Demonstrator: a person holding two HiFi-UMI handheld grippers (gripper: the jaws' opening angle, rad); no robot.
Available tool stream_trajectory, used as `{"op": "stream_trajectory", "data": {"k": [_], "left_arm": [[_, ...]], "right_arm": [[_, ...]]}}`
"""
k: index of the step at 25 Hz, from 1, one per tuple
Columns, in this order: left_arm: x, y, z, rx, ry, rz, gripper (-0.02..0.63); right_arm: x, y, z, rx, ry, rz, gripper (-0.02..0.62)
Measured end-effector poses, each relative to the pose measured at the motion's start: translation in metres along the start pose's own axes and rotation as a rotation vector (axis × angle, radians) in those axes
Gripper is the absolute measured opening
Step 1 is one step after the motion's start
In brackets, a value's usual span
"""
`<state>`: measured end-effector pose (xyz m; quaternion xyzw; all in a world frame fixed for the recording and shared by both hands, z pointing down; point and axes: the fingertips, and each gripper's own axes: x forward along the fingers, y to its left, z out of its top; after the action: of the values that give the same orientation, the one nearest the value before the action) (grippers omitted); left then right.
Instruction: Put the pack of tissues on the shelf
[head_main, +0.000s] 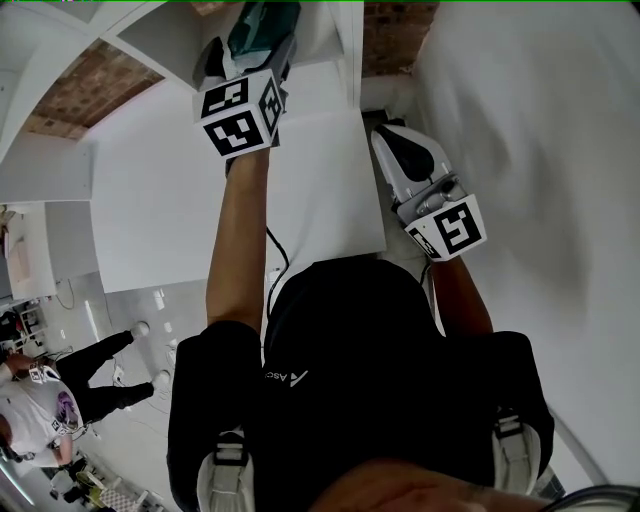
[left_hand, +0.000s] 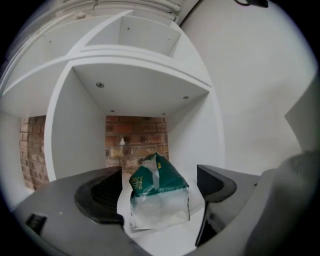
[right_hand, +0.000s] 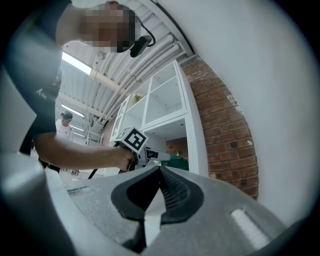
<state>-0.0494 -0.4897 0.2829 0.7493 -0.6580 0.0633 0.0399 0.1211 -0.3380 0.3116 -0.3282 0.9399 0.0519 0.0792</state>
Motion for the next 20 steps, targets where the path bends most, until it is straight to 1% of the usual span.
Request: {"op": "stream_trajectory", "data": {"k": [4,8,10,12,14,17,20], "left_arm": [[-0.029,-0.008,0.017,0.023,-0.11,-0.055,0.459],[-0.072,-0.032,0.029,0.043,-0.212,-0.164,0.457],[-0.096,-0.045,0.03,0.042,-0.248,-0.223,0.451],[-0.119,-0.054,0.03,0.037,-0.27,-0.274,0.407],[-0.139,-0.059,0.028,0.043,-0.288,-0.308,0.345],[-0.164,-0.064,0.027,0.05,-0.306,-0.331,0.243],[-0.184,-0.069,0.024,0.056,-0.313,-0.34,0.161]], "right_arm": [[0.009,0.008,0.007,-0.005,-0.005,0.015,0.002],[0.014,0.02,0.023,-0.022,-0.024,0.03,0.002],[0.016,0.027,0.032,-0.022,-0.043,0.037,0.002],[0.017,0.035,0.041,-0.02,-0.061,0.047,0.002],[0.017,0.044,0.048,-0.025,-0.073,0.058,0.002],[0.014,0.056,0.057,-0.037,-0.087,0.07,0.002],[0.01,0.065,0.063,-0.043,-0.097,0.07,0.002]]}}
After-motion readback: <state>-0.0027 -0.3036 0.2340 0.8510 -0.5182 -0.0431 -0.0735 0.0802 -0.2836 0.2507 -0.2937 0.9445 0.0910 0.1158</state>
